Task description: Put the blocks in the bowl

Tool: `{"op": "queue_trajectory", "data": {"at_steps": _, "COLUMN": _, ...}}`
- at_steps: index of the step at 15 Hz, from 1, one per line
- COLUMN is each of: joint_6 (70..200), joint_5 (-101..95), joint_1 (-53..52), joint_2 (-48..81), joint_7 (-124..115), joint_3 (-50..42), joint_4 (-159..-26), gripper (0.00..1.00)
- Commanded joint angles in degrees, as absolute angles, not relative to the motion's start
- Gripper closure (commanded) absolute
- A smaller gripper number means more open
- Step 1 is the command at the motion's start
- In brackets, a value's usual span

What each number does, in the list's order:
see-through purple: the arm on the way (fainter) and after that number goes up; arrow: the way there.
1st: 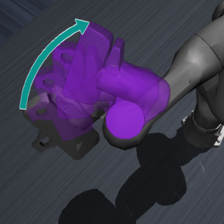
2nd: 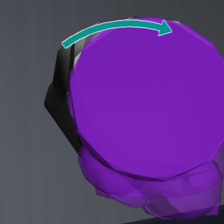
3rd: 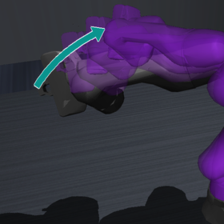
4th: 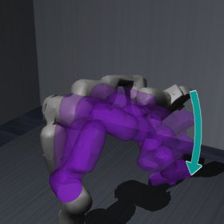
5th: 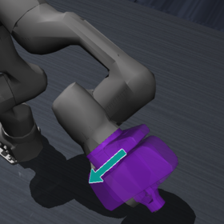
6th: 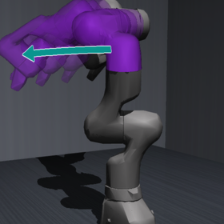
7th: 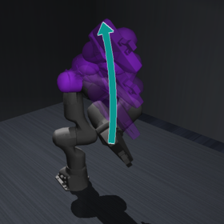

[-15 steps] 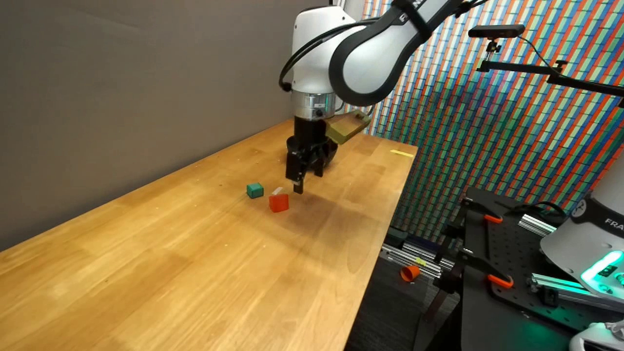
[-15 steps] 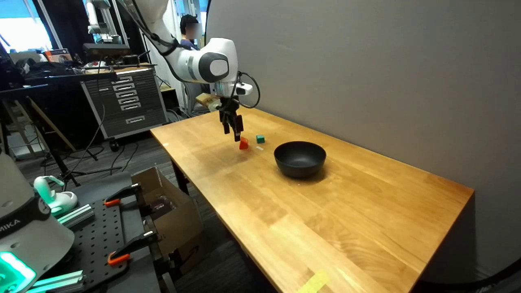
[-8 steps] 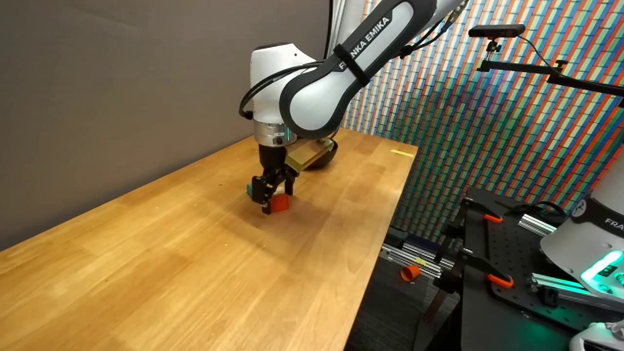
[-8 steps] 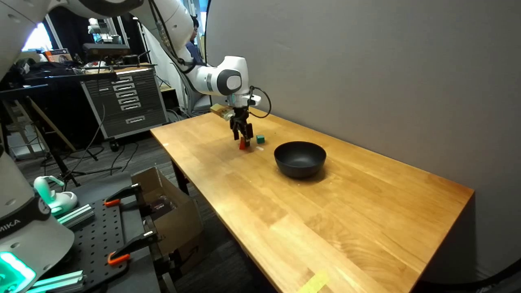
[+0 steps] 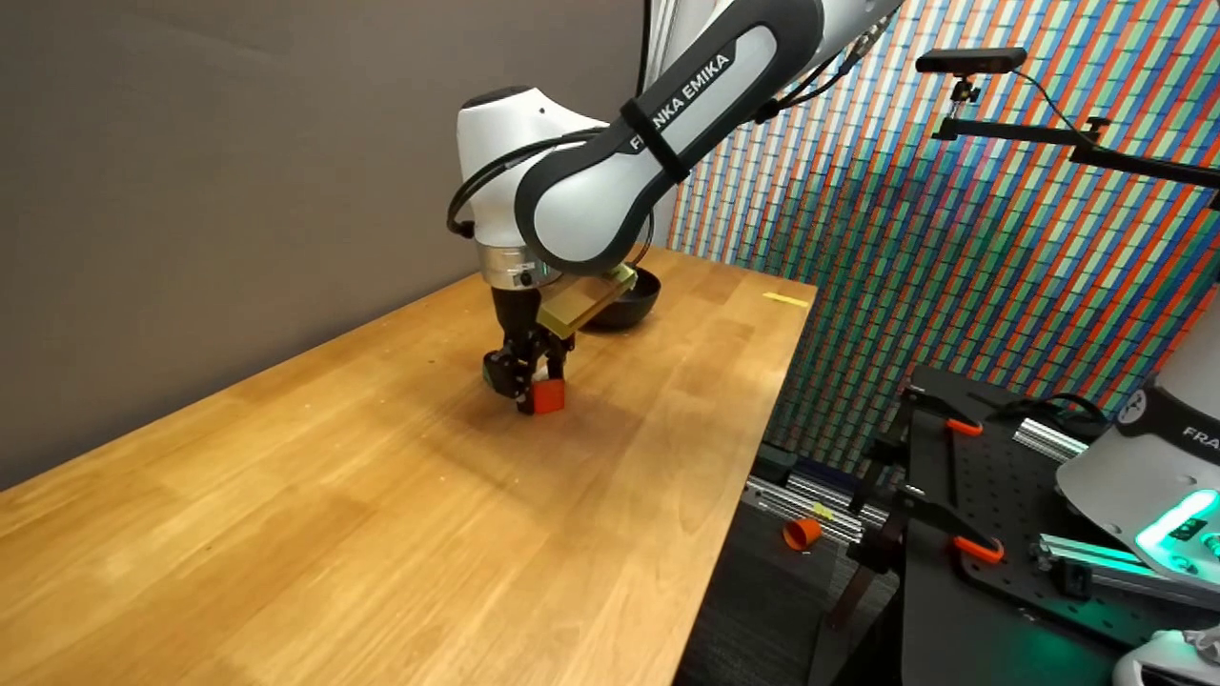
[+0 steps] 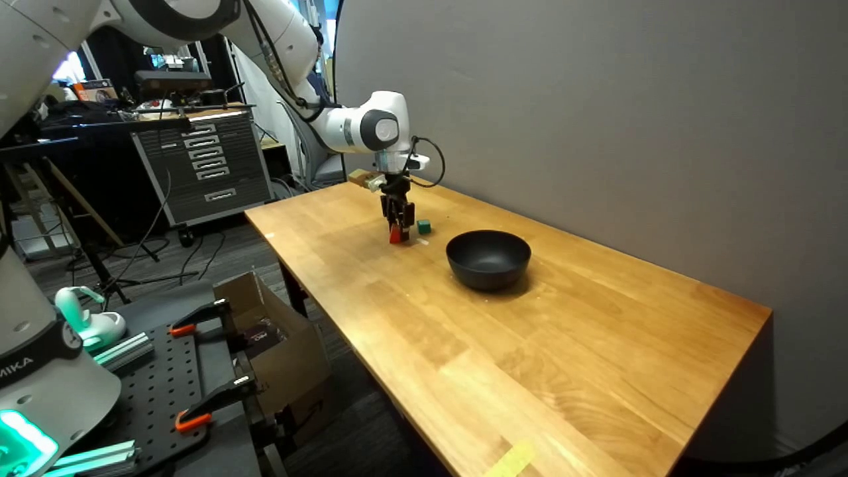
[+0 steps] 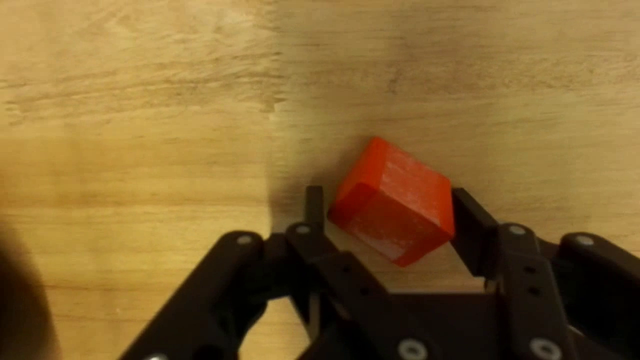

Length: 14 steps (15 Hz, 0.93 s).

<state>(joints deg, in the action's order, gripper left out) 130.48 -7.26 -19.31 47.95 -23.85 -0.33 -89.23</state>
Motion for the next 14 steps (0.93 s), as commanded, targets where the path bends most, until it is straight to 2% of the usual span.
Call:
{"op": "queue_trajectory", "data": {"at_steps": 1, "joint_6": 125.7, "joint_5": -8.1, "joint_1": -21.3, "joint_2": 46.8, "joint_7": -27.4, "joint_3": -2.1, "joint_4": -88.3, "gripper": 0.67}}
{"op": "queue_trajectory", "data": {"at_steps": 2, "joint_6": 125.1, "joint_5": -8.4, "joint_1": -21.5, "joint_2": 46.1, "joint_7": -28.0, "joint_3": -2.4, "joint_4": -88.7, "gripper": 0.72}}
{"op": "queue_trajectory", "data": {"at_steps": 4, "joint_6": 123.9, "joint_5": -9.8, "joint_1": -22.1, "joint_2": 44.4, "joint_7": -29.9, "joint_3": -3.9, "joint_4": -89.6, "gripper": 0.75}}
{"op": "queue_trajectory", "data": {"at_steps": 14, "joint_6": 127.2, "joint_5": -31.1, "joint_1": -22.2, "joint_2": 38.6, "joint_7": -40.5, "joint_3": -14.3, "joint_4": -90.0, "gripper": 0.76}}
